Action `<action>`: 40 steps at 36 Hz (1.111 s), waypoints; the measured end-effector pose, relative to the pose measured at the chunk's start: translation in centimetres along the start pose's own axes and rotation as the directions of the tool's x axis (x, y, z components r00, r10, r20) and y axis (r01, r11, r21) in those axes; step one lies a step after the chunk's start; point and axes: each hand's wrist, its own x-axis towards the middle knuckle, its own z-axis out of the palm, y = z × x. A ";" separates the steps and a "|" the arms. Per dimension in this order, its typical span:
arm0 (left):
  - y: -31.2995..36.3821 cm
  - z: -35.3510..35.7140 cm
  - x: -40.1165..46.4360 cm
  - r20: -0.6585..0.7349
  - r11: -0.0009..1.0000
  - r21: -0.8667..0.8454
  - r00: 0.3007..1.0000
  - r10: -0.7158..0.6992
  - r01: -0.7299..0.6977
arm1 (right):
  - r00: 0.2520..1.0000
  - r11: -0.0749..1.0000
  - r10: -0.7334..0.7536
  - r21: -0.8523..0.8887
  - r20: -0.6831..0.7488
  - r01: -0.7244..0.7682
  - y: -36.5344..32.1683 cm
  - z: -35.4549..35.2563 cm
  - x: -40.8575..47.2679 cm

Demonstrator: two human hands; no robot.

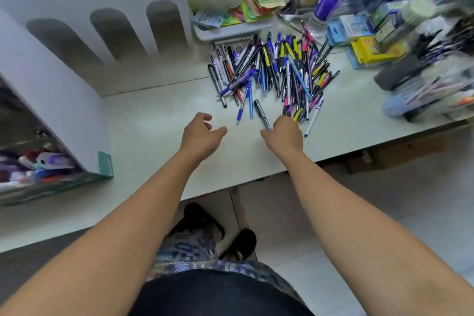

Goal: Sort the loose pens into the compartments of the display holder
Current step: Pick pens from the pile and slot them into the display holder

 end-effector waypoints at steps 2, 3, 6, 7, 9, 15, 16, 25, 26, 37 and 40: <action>0.2 0.4 2.0 -0.023 0.998 0.034 0.998 -0.053 0.054 | 1.000 0.999 0.010 -0.032 0.022 -0.010 0.0 0.7 2.1; 0.3 0.5 3.1 -0.034 0.996 0.046 0.997 -0.074 0.075 | 0.999 1.000 0.010 -0.028 0.034 -0.009 -0.1 0.9 3.1; 1.0 1.1 6.4 -0.069 0.993 0.063 0.993 -0.100 0.105 | 0.999 0.999 -0.021 0.028 0.033 0.020 -1.0 1.1 5.4; 1.4 1.3 7.4 -0.087 0.992 0.068 0.991 -0.103 0.109 | 0.999 0.997 -0.045 0.060 0.025 0.043 -1.4 1.1 6.1; 2.5 1.7 9.4 -0.127 0.990 0.082 0.987 -0.101 0.112 | 0.996 0.986 -0.084 0.141 -0.003 0.084 -2.3 0.8 7.1; 6.7 4.4 13.4 -0.143 0.966 0.189 0.978 -0.153 0.179 | 0.988 0.960 -0.134 0.238 -0.072 0.148 -3.5 -1.2 9.9; 7.3 5.2 13.5 -0.162 0.954 0.224 0.973 -0.164 0.198 | 0.986 0.955 -0.145 0.248 -0.077 0.160 -3.5 -1.6 10.0; 8.5 9.6 13.2 -0.284 0.916 0.338 0.952 -0.117 0.214 | 0.977 0.935 -0.213 0.285 -0.019 0.209 -1.8 -2.5 9.8; 8.5 9.6 13.1 -0.278 0.917 0.342 0.954 -0.112 0.207 | 0.976 0.933 -0.219 0.291 -0.004 0.211 -1.6 -2.4 9.9; 8.4 8.8 12.6 -0.228 0.905 0.332 0.953 -0.197 0.267 | 0.934 0.927 -0.301 0.288 0.190 0.240 -1.1 -2.0 11.2; 8.2 8.7 12.0 -0.218 0.902 0.325 0.951 -0.221 0.284 | 0.932 0.922 -0.307 0.302 0.193 0.241 -1.0 -2.0 11.3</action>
